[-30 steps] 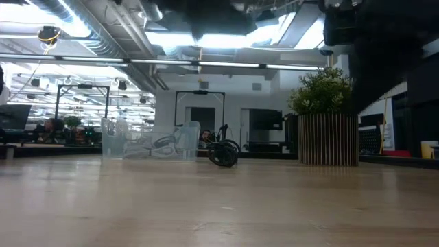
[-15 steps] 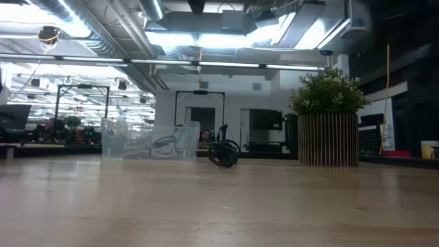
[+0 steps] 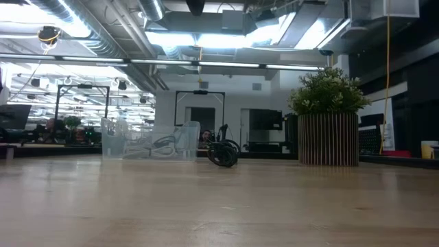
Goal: Pick and place USB-C Cables
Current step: Put the bottom black USB cable into the transparent bin
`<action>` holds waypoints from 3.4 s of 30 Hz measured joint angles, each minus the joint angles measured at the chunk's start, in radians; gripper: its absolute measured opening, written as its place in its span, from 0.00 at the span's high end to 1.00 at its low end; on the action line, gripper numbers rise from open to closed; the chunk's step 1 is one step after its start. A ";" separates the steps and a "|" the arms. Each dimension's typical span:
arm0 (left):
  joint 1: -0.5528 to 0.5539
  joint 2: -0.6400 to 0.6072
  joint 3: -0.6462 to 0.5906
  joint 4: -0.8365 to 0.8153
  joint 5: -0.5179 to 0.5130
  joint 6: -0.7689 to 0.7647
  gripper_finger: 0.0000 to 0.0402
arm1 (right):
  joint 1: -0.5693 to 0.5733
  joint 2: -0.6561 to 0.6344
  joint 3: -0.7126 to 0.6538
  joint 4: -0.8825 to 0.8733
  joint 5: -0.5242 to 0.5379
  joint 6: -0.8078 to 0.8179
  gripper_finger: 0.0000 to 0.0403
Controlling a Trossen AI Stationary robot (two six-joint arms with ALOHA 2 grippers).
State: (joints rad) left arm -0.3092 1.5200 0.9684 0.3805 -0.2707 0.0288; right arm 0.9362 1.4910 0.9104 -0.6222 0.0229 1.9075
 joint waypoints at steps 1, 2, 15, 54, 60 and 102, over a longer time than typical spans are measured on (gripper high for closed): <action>0.000 0.000 0.000 -0.001 0.000 0.000 0.89 | 0.014 0.000 0.000 0.000 -0.024 0.040 0.74; 0.000 0.000 0.000 -0.001 0.000 0.000 0.89 | 0.027 0.000 0.000 0.000 -0.049 0.077 0.74; 0.002 0.000 0.000 -0.002 -0.002 0.001 0.89 | 0.086 0.136 0.000 -0.020 -0.171 0.341 0.74; -0.002 0.000 0.000 -0.100 0.001 -0.026 0.89 | -0.458 0.258 0.059 0.491 -0.052 -0.903 0.74; -0.002 0.000 0.000 -0.103 0.089 -0.103 0.89 | -0.365 0.257 0.069 0.350 -0.223 -0.936 0.74; 0.028 0.612 0.680 -0.953 0.172 0.637 0.72 | -0.035 0.256 0.069 0.009 -0.013 -0.159 0.74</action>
State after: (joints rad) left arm -0.2813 2.1317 1.6487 -0.5728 -0.0987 0.6660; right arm 0.9009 1.7470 0.9791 -0.6135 0.0096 1.7481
